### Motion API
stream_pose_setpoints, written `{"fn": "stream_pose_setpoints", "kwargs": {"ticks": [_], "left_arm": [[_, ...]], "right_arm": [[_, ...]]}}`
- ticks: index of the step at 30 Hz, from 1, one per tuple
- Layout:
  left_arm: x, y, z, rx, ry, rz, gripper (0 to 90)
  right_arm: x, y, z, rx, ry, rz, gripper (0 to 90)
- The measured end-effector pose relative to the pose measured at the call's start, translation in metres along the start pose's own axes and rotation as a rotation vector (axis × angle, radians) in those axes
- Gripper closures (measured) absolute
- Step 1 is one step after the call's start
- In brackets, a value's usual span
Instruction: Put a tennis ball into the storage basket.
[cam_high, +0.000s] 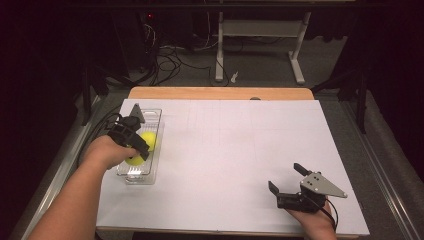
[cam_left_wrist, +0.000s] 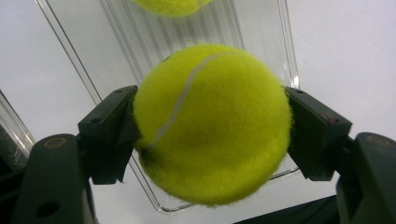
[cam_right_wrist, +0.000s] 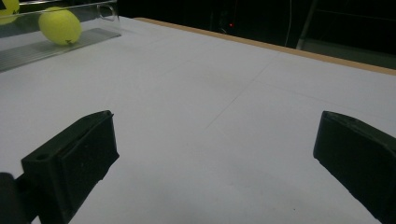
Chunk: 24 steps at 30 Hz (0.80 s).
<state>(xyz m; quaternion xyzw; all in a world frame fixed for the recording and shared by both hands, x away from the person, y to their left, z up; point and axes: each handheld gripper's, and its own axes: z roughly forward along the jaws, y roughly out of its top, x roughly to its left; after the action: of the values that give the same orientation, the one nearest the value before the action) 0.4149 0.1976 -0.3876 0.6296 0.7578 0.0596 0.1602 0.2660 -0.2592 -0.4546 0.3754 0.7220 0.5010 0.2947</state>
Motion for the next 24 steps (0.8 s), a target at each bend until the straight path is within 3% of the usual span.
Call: {"fn": "stream_pose_setpoints", "kwargs": {"ticks": [15, 24], "left_arm": [[-0.0014, 0.0012, 0.0018, 0.002, 0.000, 0.000, 26.0], [0.0019, 0.0033, -0.0024, -0.014, -0.019, -0.026, 25.0]], "right_arm": [[0.0008, 0.0004, -0.0005, -0.001, 0.002, -0.003, 0.3], [0.0010, 0.0006, -0.0006, -0.003, 0.003, -0.004, 0.3]]}}
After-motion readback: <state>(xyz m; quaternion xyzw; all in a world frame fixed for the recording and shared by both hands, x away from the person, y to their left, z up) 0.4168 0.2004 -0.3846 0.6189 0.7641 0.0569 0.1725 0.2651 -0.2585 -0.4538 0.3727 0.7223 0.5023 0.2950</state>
